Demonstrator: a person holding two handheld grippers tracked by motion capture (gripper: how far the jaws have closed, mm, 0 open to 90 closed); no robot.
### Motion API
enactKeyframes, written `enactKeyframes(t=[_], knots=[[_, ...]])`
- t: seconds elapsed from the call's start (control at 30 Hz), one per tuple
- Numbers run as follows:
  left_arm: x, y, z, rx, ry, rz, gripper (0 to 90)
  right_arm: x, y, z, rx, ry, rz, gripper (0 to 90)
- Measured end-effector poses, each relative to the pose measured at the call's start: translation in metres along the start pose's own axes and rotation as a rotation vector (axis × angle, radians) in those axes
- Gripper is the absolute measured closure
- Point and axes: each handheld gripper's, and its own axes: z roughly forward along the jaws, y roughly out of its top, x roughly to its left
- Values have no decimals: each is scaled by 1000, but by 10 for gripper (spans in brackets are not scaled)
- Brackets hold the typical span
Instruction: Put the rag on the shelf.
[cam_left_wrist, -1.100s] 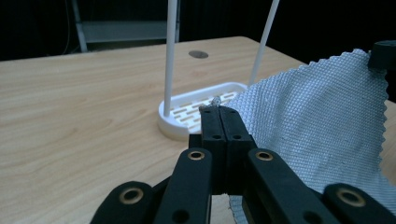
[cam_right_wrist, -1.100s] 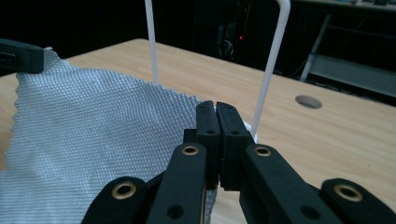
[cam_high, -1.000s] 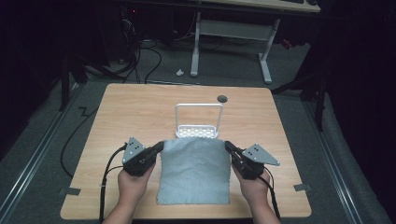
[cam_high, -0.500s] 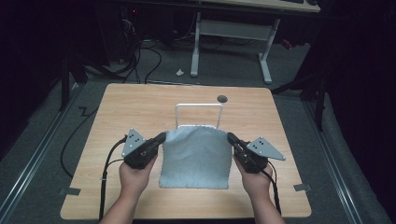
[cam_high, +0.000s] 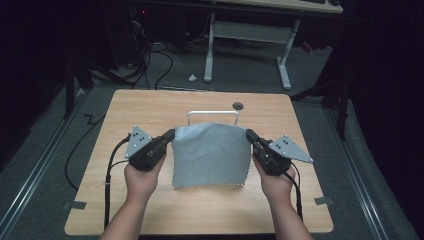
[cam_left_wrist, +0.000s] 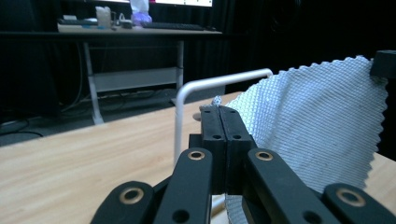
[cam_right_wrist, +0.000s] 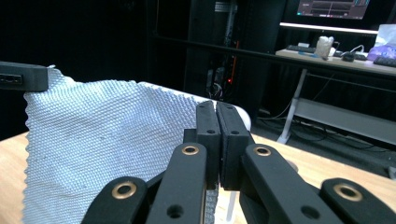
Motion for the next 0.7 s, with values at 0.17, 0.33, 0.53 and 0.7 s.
enactKeyframes(t=[0.17, 0.33, 0.53, 0.7], knots=[[7, 14, 9, -8, 29, 22, 900, -10, 11, 6, -7, -4, 26, 900], [11, 24, 19, -18, 48, 49, 900, -18, 20, 15, -7, -19, 41, 900], [17, 35, 35, -35, 68, 80, 900, -28, 25, 29, -3, -37, 42, 900], [22, 44, 48, -26, 74, 95, 900, -39, 29, 42, 14, -38, 77, 900]])
